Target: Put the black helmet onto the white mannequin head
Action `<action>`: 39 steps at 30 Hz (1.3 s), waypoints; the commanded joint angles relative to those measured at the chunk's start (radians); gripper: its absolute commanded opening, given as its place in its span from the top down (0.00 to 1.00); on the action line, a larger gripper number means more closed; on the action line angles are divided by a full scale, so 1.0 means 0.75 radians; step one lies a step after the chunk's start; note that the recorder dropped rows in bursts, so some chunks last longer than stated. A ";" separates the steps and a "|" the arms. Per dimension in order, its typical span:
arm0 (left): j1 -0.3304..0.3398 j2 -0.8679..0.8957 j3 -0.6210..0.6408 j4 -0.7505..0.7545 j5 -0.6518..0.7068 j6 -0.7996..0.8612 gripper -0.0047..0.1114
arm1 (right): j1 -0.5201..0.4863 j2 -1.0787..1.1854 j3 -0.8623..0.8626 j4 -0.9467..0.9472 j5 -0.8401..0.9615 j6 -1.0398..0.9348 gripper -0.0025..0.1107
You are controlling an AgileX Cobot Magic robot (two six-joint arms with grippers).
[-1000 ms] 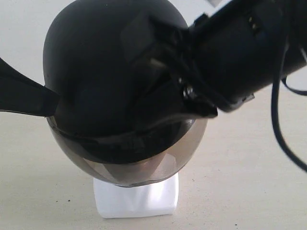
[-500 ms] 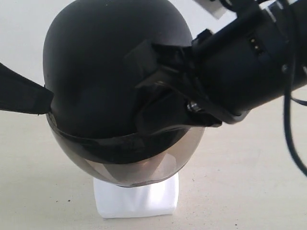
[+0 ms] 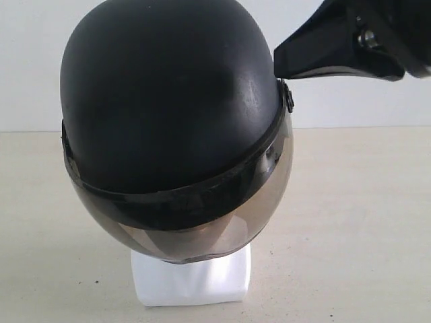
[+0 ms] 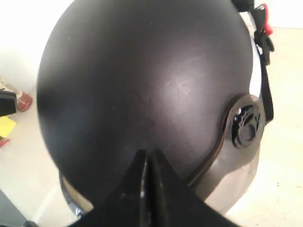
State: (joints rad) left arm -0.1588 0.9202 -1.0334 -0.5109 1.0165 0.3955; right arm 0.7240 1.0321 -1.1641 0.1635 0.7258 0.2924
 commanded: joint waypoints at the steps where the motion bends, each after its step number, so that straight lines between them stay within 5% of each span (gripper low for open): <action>1: -0.005 0.154 -0.008 -0.011 -0.046 -0.039 0.92 | -0.006 0.052 -0.005 -0.084 -0.088 0.029 0.98; 14: -0.005 0.260 -0.011 -0.157 -0.145 -0.018 0.92 | -0.006 0.145 -0.005 -0.592 -0.062 0.321 0.98; 39: -0.005 0.362 -0.110 -0.426 -0.166 0.137 0.92 | -0.006 0.275 0.001 -0.360 -0.027 0.207 0.98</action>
State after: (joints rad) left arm -0.1503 1.1823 -1.0975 -0.7598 0.8328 0.4991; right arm 0.7177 1.2267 -1.1692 -0.1726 0.7320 0.4707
